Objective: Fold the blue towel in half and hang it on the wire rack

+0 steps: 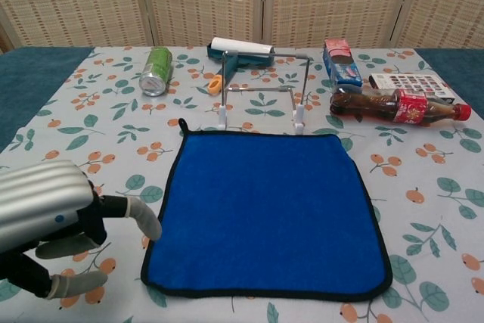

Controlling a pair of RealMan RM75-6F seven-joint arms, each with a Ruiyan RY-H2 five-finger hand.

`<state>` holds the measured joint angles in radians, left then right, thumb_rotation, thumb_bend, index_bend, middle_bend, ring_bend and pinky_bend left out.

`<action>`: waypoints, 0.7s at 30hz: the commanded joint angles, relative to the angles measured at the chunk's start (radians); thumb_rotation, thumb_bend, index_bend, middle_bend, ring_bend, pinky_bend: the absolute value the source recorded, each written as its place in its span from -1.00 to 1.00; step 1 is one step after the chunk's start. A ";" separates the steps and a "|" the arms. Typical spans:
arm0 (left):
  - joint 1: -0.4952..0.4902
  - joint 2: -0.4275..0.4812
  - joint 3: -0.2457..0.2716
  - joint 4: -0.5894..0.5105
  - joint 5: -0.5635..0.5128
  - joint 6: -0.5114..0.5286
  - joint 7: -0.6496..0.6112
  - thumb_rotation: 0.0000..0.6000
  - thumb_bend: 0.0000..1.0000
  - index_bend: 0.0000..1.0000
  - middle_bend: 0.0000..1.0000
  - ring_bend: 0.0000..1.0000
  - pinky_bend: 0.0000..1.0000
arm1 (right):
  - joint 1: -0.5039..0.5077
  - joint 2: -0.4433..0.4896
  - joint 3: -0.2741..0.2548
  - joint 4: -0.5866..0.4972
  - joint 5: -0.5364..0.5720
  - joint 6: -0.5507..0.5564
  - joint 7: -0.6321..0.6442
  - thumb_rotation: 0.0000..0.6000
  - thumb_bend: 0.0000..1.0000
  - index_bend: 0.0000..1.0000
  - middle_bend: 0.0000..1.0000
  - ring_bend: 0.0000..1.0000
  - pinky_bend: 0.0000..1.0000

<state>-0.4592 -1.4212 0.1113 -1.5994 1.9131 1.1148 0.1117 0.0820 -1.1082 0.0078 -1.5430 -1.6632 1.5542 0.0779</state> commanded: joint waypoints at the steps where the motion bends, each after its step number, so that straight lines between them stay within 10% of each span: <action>1: -0.016 -0.036 0.004 0.012 -0.023 -0.032 0.016 1.00 -0.39 -0.38 0.93 0.80 1.00 | 0.000 -0.001 -0.002 0.001 -0.001 -0.001 0.001 1.00 -0.72 -0.06 0.24 0.23 0.56; 21: -0.056 -0.141 -0.012 0.048 -0.153 -0.116 0.086 1.00 -0.39 -0.36 0.98 0.85 1.00 | -0.003 0.002 -0.002 0.006 0.005 -0.003 0.009 1.00 -0.72 -0.06 0.24 0.27 0.56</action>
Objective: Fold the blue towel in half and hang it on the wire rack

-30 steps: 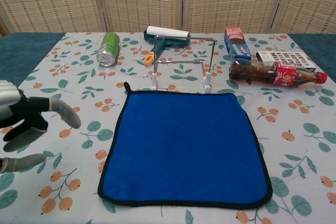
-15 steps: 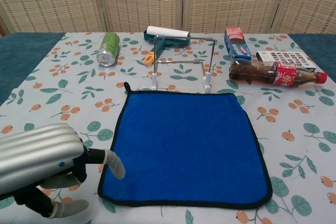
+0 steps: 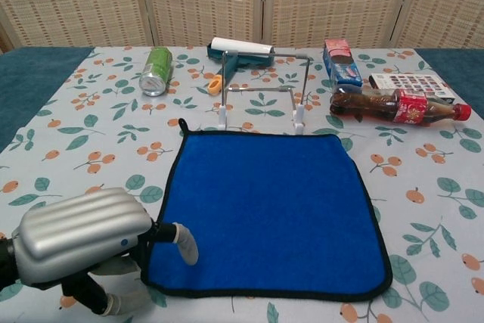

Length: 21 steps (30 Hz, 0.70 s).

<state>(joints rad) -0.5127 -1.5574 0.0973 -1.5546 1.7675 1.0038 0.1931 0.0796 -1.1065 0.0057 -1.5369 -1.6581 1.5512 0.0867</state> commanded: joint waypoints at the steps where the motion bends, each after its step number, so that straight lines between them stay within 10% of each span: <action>1: -0.004 -0.007 0.002 0.004 -0.013 -0.008 0.006 1.00 -0.39 -0.36 0.98 0.85 1.00 | -0.001 -0.001 -0.001 0.001 0.001 0.000 0.001 1.00 -0.72 -0.06 0.24 0.27 0.56; 21: -0.024 -0.056 -0.015 0.043 -0.095 -0.019 0.031 1.00 -0.39 -0.32 0.99 0.86 1.00 | -0.008 -0.003 0.001 0.012 0.009 0.005 0.011 1.00 -0.72 -0.06 0.24 0.28 0.56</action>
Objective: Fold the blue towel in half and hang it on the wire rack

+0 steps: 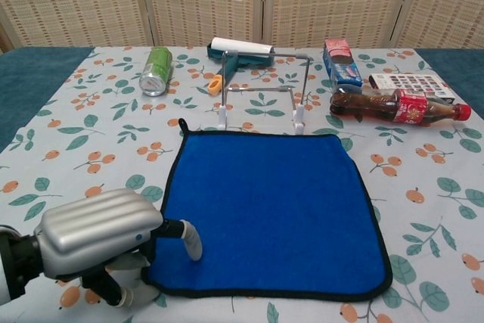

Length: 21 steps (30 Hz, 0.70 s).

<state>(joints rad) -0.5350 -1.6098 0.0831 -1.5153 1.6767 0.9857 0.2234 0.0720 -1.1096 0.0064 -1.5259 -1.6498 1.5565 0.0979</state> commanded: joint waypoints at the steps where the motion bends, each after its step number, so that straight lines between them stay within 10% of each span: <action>1: -0.004 -0.007 -0.002 0.006 -0.007 -0.001 0.000 1.00 -0.39 -0.31 0.99 0.86 1.00 | 0.000 -0.001 0.000 0.002 0.001 -0.001 0.000 1.00 -0.72 -0.06 0.24 0.29 0.56; 21: -0.020 -0.036 -0.003 0.036 -0.031 0.014 -0.019 1.00 -0.22 0.05 1.00 0.89 1.00 | 0.000 -0.006 0.005 0.014 0.000 0.005 0.010 1.00 -0.72 -0.06 0.28 0.33 0.56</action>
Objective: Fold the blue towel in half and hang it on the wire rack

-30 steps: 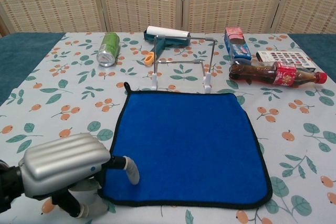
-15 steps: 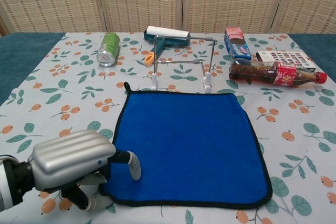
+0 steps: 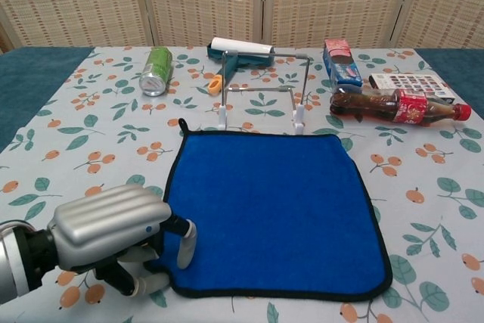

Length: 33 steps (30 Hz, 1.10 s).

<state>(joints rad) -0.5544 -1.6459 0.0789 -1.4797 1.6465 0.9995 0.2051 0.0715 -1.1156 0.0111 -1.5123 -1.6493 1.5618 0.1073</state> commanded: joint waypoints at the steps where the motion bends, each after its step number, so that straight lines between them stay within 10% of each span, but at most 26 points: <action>1: -0.001 0.001 0.002 0.000 -0.002 0.000 0.000 1.00 -0.20 0.07 1.00 0.89 1.00 | 0.000 0.000 0.000 0.000 0.000 0.000 0.000 1.00 -0.72 -0.06 0.29 0.33 0.56; 18: -0.006 0.031 -0.014 -0.047 -0.030 0.025 -0.061 1.00 -0.04 0.21 1.00 0.90 1.00 | 0.032 -0.002 -0.023 -0.024 -0.081 -0.021 -0.031 1.00 -0.72 -0.06 0.30 0.33 0.56; 33: -0.001 0.044 -0.015 -0.080 -0.043 0.044 -0.075 1.00 -0.04 0.19 1.00 0.90 1.00 | 0.259 -0.158 -0.102 -0.074 -0.269 -0.361 -0.129 1.00 -0.71 -0.06 0.56 0.59 0.98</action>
<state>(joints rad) -0.5556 -1.6017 0.0643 -1.5596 1.6033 1.0439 0.1298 0.2963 -1.2392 -0.0796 -1.5823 -1.9066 1.2448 -0.0045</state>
